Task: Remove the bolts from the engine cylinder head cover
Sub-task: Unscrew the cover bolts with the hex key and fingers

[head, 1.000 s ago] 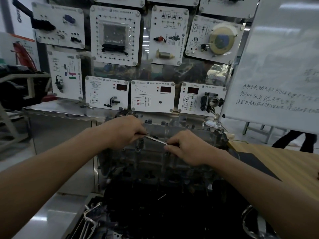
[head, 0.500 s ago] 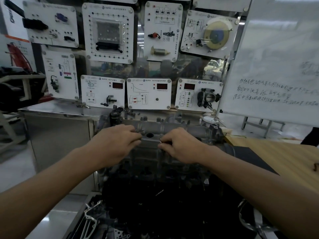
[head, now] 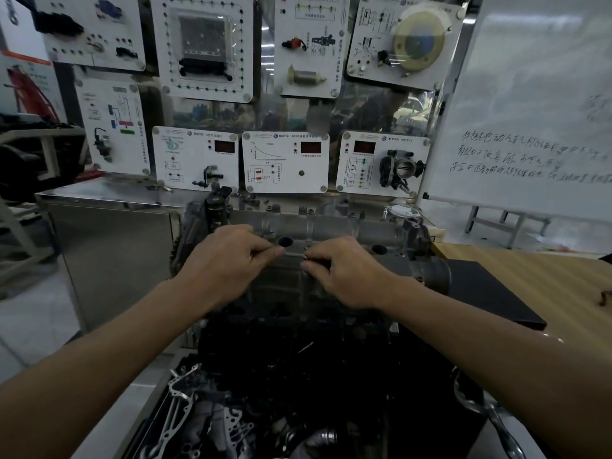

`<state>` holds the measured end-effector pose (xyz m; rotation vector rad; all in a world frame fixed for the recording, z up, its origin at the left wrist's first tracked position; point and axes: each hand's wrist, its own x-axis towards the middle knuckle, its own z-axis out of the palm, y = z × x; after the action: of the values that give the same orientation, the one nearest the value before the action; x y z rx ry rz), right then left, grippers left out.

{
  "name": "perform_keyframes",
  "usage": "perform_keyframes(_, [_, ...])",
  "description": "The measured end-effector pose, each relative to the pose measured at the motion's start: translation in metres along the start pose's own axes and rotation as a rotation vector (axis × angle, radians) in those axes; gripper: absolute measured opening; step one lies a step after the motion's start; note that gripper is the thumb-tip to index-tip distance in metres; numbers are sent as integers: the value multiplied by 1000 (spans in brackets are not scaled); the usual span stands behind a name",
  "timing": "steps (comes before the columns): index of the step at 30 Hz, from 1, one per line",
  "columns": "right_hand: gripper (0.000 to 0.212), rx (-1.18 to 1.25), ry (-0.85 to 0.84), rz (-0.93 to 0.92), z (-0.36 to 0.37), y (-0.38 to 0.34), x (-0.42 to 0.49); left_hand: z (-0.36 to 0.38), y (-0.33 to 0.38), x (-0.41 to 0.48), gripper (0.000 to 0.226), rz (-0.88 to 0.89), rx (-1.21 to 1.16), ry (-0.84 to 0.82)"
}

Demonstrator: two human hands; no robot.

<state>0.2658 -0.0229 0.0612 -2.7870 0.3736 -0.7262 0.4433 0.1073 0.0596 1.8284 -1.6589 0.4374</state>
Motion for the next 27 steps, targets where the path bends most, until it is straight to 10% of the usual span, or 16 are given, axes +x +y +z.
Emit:
perform_keyframes(19, [21, -22, -24, -48, -1, -3, -4, 2, 70, -42, 40, -208, 459, -110])
perform_keyframes(27, [20, -49, -149, -21, -18, 6, 10, 12, 114, -13, 14, -452, -686, -420])
